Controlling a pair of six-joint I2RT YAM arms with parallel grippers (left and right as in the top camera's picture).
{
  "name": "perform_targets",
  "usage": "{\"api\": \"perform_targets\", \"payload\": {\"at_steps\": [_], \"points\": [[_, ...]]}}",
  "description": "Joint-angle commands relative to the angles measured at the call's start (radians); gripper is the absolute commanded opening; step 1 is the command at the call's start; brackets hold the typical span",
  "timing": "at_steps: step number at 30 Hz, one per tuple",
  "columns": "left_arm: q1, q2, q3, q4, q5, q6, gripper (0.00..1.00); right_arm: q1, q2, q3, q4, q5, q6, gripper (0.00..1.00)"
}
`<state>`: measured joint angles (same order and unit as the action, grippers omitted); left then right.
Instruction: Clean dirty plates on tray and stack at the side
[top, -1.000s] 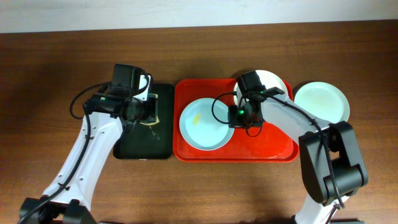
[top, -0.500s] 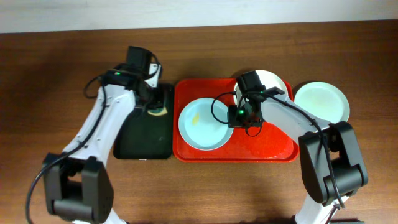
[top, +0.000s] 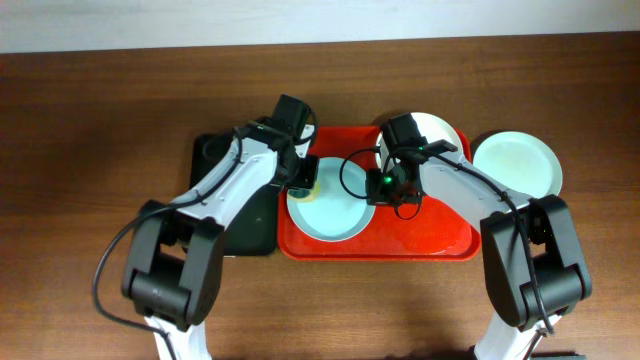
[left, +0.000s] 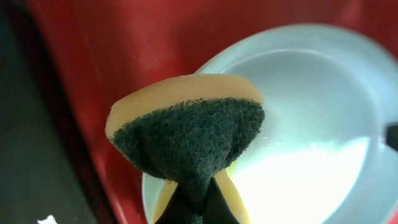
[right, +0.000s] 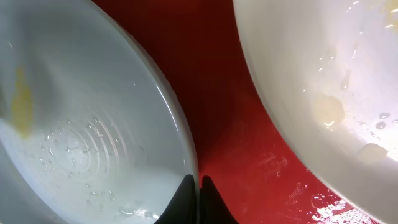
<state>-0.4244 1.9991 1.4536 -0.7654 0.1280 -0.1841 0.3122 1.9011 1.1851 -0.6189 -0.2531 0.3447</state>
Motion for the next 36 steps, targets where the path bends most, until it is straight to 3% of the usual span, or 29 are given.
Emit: {"api": "perform_targets", "payload": {"at_steps": [1,7,11,16,20,29,36], "points": [[-0.029,0.059,0.015,0.002,0.031,-0.013,0.00,0.009,0.003,-0.009,0.003,-0.005,0.003,0.04],[-0.056,0.163,0.015,0.003,0.053,-0.013,0.00,0.009,0.003,-0.009,0.003,-0.005,0.003,0.04],[-0.059,0.194,0.016,-0.002,0.165,-0.013,0.00,0.009,0.003,-0.009,0.003,-0.005,0.003,0.04],[-0.023,0.143,0.078,-0.072,0.230,-0.012,0.00,0.009,0.003,-0.009,0.003,-0.005,0.003,0.04],[0.039,0.051,0.139,-0.085,0.392,-0.013,0.00,0.009,0.003,-0.009,0.006,-0.005,0.003,0.04],[0.061,-0.013,0.115,-0.115,0.181,-0.013,0.00,0.009,0.003,-0.009,0.006,-0.005,0.000,0.04],[0.011,-0.011,-0.031,0.034,0.119,-0.060,0.00,0.009,0.003,-0.009,0.006,-0.005,0.000,0.04]]}}
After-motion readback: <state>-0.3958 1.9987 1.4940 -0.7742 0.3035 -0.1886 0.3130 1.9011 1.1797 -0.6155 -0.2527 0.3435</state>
